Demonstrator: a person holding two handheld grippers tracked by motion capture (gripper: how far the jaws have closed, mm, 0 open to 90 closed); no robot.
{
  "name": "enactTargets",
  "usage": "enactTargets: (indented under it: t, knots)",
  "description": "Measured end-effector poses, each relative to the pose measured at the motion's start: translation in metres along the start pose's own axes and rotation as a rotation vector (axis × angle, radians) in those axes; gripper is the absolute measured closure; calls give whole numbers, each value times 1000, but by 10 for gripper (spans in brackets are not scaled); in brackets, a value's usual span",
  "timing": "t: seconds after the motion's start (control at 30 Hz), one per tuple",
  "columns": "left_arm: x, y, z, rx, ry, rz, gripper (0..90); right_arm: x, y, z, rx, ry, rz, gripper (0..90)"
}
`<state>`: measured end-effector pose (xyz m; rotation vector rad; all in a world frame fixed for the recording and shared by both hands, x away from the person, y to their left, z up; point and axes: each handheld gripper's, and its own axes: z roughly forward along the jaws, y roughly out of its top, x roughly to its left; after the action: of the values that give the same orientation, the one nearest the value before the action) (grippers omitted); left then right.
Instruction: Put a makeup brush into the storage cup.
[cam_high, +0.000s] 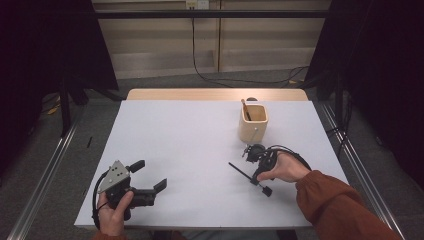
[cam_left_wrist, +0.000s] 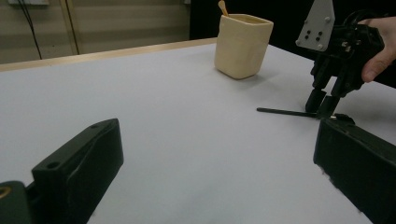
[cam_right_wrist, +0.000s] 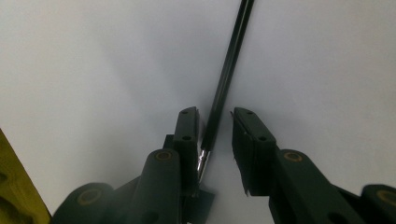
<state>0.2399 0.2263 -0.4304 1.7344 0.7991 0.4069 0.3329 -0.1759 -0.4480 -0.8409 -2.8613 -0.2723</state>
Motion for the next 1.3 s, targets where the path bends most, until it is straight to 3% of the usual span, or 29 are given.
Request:
enactTargets:
  t: [0.33,0.53,0.87,1.13,1.3]
  knots:
    - [0,0,1,2,-1,2,14,3,5,2,39,-57,-23,793]
    - [0,0,0,3,-2,2,14,2,5,2,40,-60,-15,853]
    - [0,0,0,1,2,3,14,1,5,1,40,-60,-3,862]
    - [1,0,0,-1,5,-1,14,-2,0,-4,8,-35,24,864]
    - [0,0,0,-1,6,1,14,-2,-5,-11,-48,-14,24,864]
